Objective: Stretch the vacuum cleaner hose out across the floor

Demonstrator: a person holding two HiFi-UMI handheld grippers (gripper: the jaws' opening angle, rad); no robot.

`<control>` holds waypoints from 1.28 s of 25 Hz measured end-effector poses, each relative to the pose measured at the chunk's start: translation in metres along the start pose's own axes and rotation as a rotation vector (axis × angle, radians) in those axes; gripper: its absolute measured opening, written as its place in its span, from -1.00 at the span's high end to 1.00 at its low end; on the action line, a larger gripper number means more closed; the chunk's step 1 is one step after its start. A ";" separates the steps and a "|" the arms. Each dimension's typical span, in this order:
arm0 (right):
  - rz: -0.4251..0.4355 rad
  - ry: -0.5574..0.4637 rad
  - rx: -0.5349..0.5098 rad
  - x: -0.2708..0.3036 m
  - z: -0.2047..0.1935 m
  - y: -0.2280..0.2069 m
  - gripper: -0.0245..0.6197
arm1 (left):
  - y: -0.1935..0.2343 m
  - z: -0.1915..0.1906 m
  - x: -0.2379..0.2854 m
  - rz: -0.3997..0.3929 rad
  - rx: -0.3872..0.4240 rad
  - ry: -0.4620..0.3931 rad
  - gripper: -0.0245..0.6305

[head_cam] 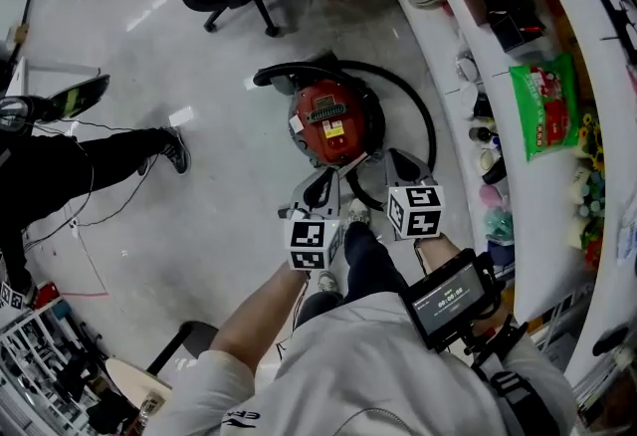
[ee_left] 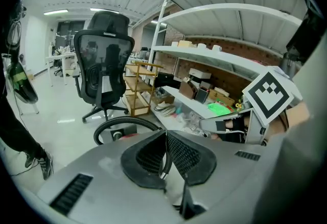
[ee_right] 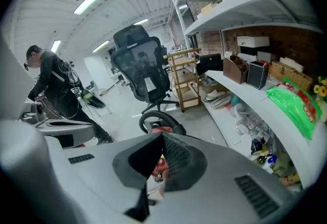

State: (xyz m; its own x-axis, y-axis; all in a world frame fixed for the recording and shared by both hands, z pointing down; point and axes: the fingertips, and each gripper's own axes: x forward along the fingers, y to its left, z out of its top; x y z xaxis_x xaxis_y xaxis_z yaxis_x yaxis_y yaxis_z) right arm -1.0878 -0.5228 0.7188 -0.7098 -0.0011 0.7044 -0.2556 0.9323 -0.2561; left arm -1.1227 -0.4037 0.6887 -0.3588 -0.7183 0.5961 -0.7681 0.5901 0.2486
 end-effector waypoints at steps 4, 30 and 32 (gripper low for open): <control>0.012 0.027 -0.003 0.035 -0.012 -0.017 0.94 | 0.009 -0.020 0.039 0.005 0.003 0.035 0.92; 0.106 0.119 -0.131 0.192 -0.074 -0.078 0.55 | 0.057 -0.081 0.226 -0.105 -0.049 0.101 0.76; 0.111 0.124 -0.147 0.198 -0.078 -0.078 0.46 | 0.056 -0.081 0.232 -0.132 -0.057 0.102 0.65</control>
State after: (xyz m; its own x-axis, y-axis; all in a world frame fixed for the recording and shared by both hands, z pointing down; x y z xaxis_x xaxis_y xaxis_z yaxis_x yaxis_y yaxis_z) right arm -1.1571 -0.5677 0.9300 -0.6393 0.1402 0.7561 -0.0758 0.9670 -0.2434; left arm -1.2059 -0.5075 0.9032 -0.1991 -0.7516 0.6288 -0.7724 0.5153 0.3713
